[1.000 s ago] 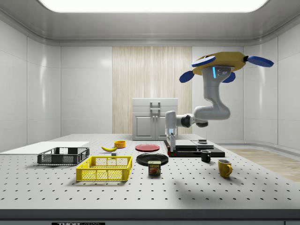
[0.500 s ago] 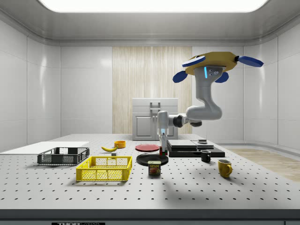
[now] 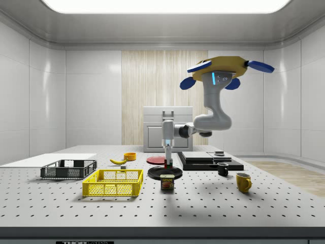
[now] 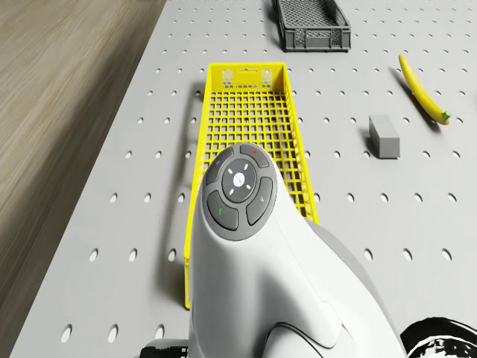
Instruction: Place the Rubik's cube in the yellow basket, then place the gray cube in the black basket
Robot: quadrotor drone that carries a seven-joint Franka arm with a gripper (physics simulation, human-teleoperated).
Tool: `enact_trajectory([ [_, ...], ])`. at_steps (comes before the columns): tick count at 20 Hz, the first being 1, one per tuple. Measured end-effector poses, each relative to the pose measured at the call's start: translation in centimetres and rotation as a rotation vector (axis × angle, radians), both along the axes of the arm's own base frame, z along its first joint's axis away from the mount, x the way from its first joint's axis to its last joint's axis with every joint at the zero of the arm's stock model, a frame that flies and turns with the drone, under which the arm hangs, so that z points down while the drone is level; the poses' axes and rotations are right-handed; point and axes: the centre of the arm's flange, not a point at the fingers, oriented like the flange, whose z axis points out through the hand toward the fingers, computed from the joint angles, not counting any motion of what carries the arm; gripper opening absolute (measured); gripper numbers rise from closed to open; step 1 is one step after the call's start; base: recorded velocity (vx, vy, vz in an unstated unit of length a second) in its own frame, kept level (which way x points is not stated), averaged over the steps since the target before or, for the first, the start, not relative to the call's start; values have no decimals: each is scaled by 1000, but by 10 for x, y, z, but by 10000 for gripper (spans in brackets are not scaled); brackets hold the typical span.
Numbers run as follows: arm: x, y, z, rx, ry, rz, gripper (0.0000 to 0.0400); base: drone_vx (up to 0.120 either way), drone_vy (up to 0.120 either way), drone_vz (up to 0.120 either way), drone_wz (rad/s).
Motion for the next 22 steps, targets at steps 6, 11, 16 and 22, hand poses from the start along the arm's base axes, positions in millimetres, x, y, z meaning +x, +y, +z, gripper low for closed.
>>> enact_trajectory([
  [6, 0, 0, 0, 0, 0, 0, 295, 120, 0, 0, 0],
  [11, 0, 0, 0, 0, 0, 0, 295, 120, 0, 0, 0],
  [16, 0, 0, 0, 0, 0, 0, 295, 120, 0, 0, 0],
  [22, 0, 0, 0, 0, 0, 0, 295, 120, 0, 0, 0],
])
